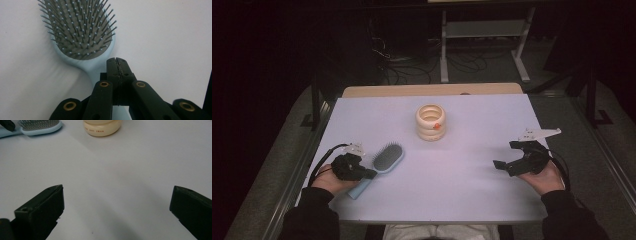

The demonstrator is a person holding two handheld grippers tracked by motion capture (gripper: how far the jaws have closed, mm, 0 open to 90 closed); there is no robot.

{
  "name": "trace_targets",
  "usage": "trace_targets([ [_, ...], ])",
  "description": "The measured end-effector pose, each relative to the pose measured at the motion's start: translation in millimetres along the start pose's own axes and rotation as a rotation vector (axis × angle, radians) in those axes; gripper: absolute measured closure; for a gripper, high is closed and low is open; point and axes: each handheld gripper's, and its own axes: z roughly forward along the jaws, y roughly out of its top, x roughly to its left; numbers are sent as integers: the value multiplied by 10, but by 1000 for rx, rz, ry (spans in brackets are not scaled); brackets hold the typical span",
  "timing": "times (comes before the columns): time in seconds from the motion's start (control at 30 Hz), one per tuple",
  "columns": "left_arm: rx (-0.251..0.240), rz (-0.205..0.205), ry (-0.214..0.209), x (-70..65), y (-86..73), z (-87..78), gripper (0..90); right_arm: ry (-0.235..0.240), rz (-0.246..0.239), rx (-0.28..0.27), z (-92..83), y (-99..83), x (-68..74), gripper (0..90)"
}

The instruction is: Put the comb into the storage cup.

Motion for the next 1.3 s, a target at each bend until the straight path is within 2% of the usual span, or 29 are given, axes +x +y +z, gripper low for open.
trace_targets([
  [0.4, -13, -8, 23, 13, -26, -58, 900, 1, -1, 0, 0, 0, 0, 0],
  [0.6, -50, -7, 47, -10, -7, -129, 897, 1, -1, 1, 1, 1, 0, 0],
  [0.7, -70, -15, 57, -25, 9, -170, 863, 1, -2, 1, 1, 1, 0, 0],
  [0.8, -86, -27, 62, -37, 25, -197, 804, 1, 0, 1, 1, 1, 0, 0],
  [0.87, -100, -41, 66, -42, 38, -216, 695, 1, -1, 1, 2, 1, 1, 0],
  [0.93, -122, -56, 65, -54, 60, -247, 671, 1, -1, 1, 2, 1, 1, 0],
  [1.1, -166, -92, 58, -86, 97, -311, 517, 2, -1, 1, 1, 1, 0, 0],
  [1.13, -165, -93, 67, -89, 101, -319, 460, 2, -2, 1, 1, 1, 0, 0],
  [1.3, -154, -110, 96, -93, 109, -332, 380, 2, -2, 1, 0, 2, 0, 0],
])
